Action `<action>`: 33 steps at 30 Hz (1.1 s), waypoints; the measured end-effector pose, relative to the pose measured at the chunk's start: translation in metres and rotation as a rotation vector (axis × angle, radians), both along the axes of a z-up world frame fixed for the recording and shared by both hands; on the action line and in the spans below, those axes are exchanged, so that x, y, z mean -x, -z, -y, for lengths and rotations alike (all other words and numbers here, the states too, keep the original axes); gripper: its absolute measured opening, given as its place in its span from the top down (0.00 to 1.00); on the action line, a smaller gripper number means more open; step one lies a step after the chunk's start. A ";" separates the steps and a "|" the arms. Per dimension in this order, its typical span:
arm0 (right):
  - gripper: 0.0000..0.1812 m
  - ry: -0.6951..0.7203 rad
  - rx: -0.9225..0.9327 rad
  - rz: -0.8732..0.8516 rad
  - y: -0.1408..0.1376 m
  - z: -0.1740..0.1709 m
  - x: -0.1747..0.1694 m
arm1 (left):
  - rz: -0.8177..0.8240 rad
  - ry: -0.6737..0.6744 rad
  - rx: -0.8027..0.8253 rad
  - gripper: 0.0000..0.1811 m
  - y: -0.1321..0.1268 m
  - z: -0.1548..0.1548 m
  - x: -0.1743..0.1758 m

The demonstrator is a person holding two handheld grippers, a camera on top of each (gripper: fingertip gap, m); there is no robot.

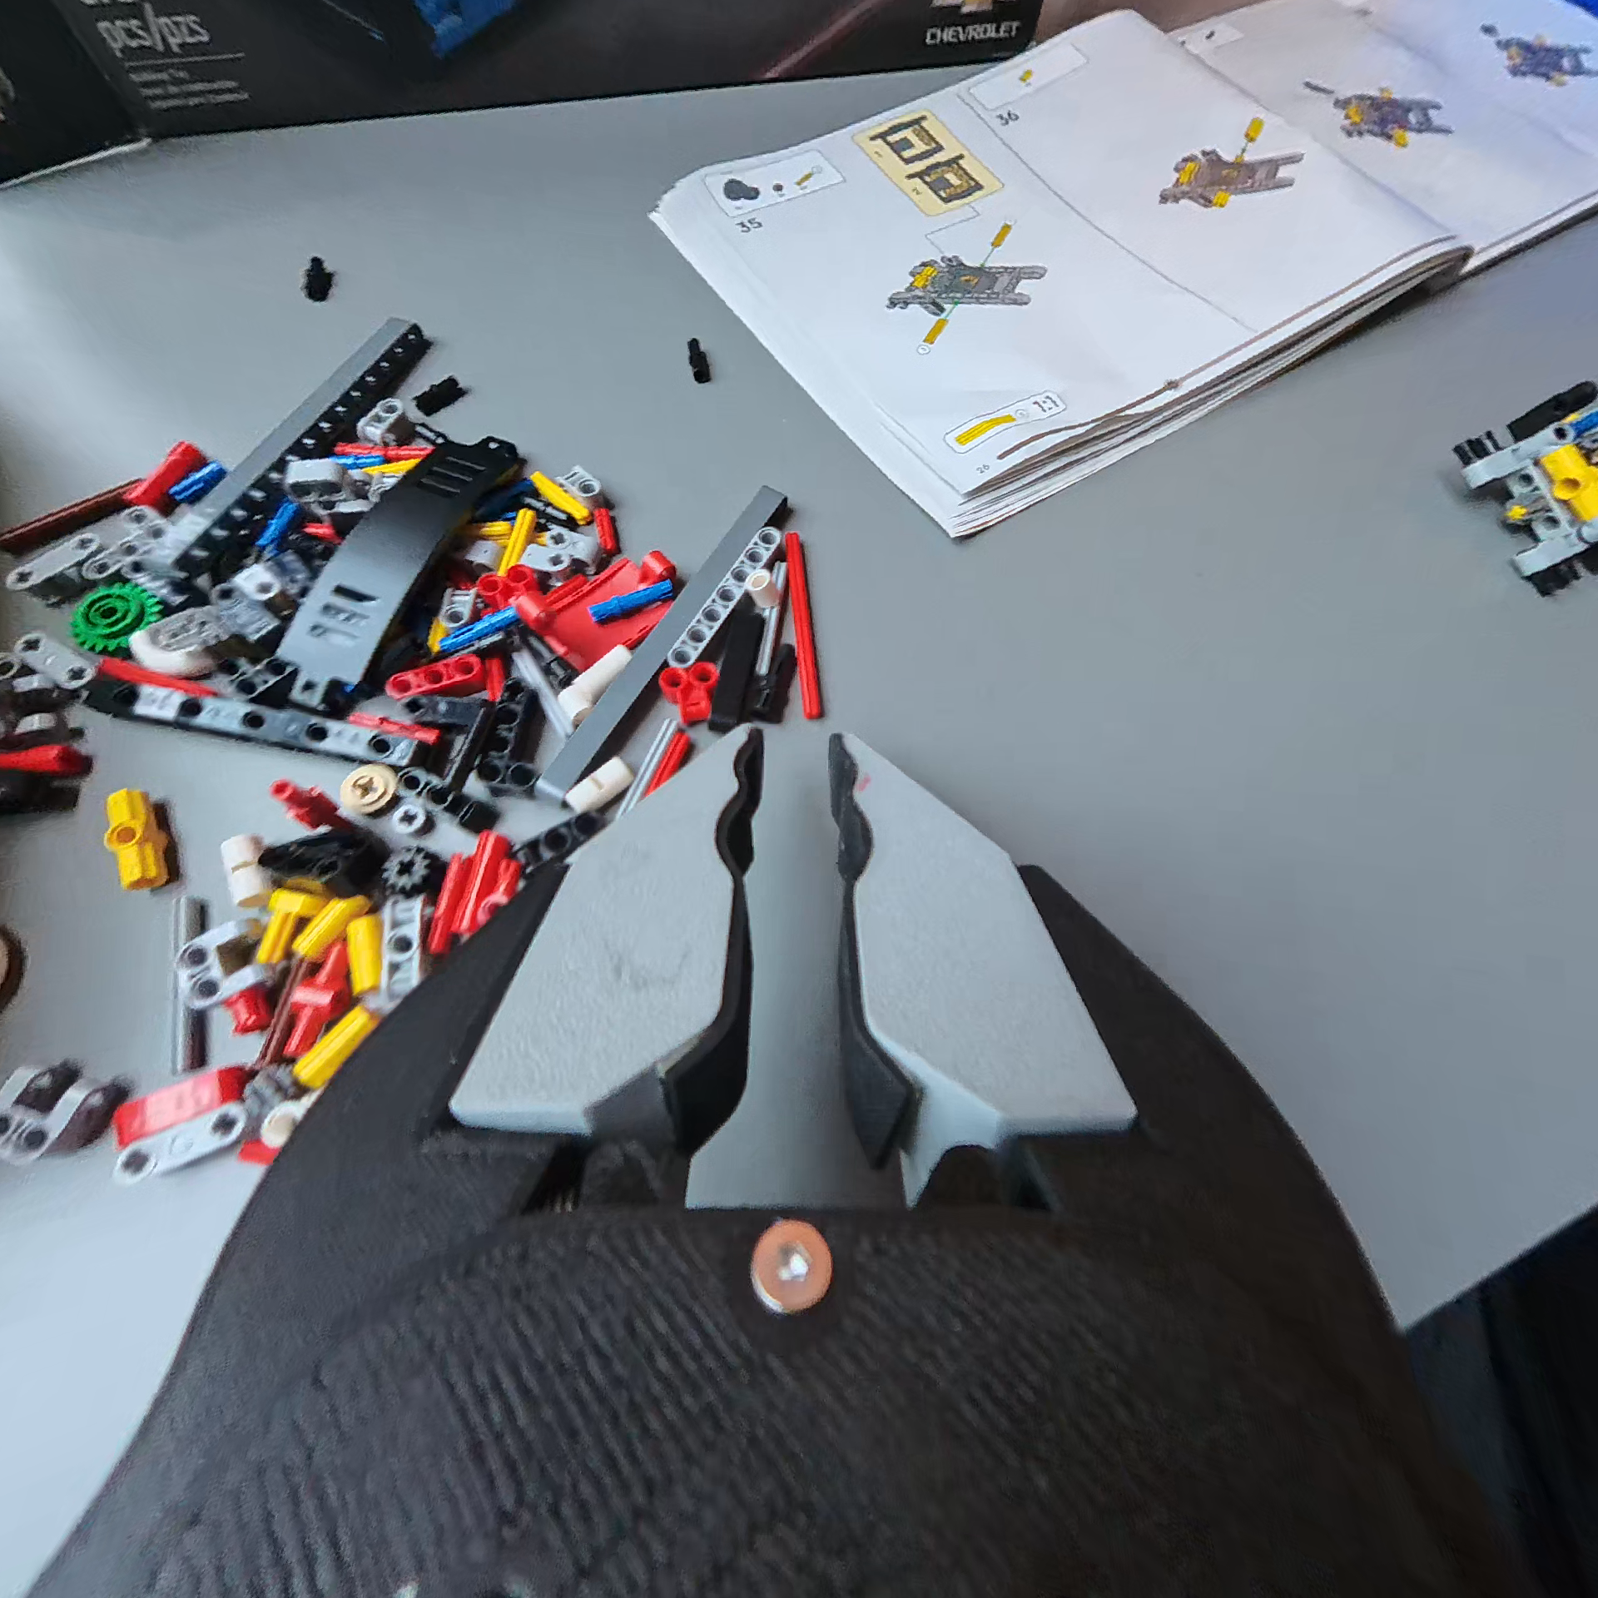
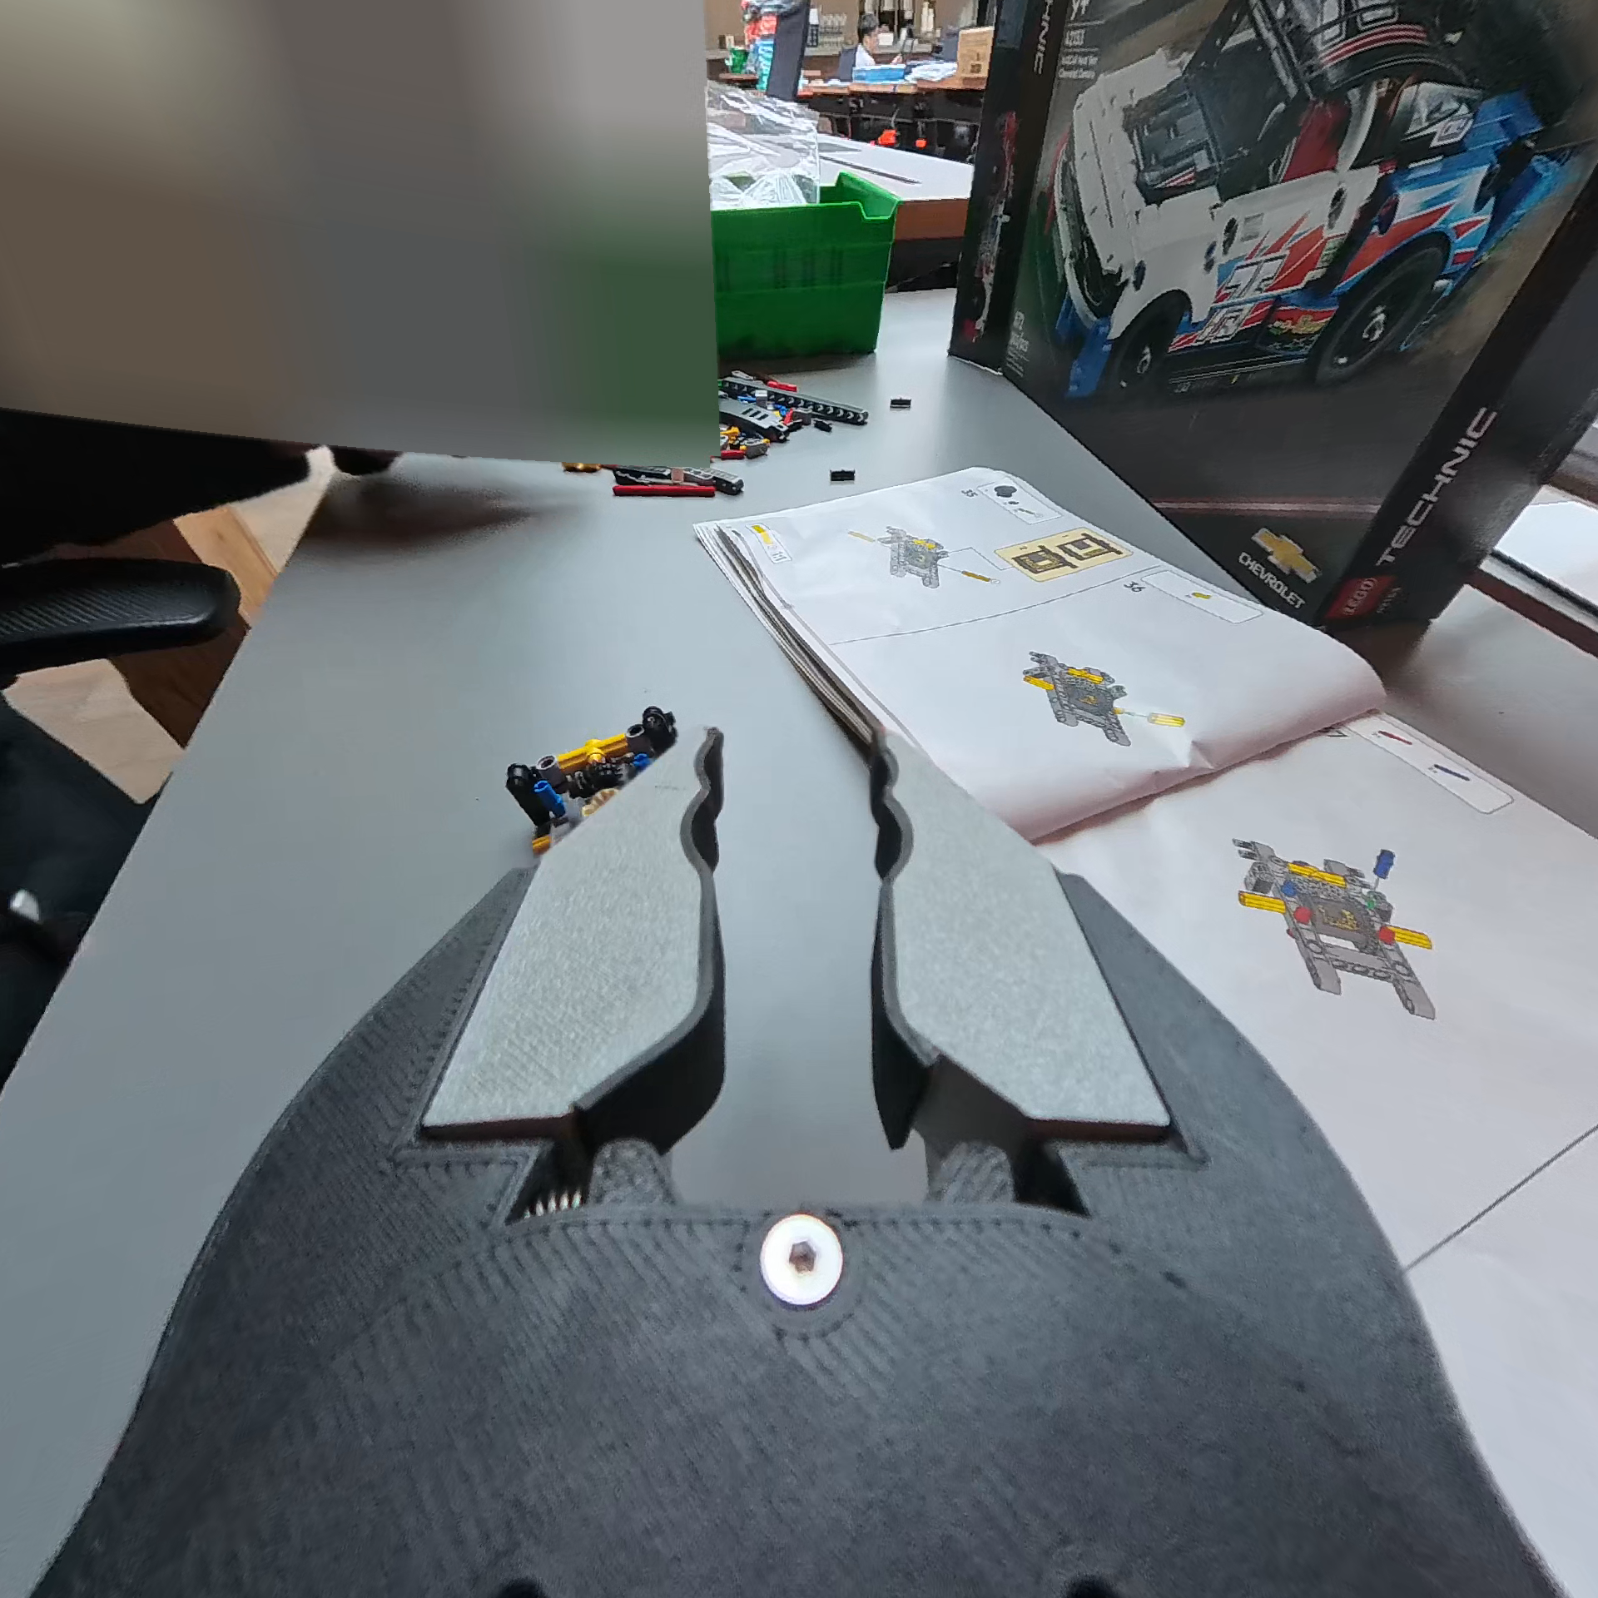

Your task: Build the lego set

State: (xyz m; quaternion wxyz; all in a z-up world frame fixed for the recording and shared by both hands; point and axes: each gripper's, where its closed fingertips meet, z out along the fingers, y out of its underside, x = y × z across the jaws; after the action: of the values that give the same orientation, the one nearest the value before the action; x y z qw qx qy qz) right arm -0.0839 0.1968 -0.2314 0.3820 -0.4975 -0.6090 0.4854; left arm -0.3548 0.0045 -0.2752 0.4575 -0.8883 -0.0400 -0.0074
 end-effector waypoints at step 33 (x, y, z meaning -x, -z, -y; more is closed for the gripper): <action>0.81 0.124 -0.085 0.059 0.011 -0.015 0.006 | -0.085 0.104 0.332 0.99 0.022 0.044 0.075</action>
State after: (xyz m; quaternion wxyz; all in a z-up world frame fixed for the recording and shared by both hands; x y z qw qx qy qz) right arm -0.0898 0.2120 -0.2424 0.4141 -0.5317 -0.6079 0.4198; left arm -0.4294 -0.0392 -0.2973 0.3048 -0.9520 0.0246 0.0133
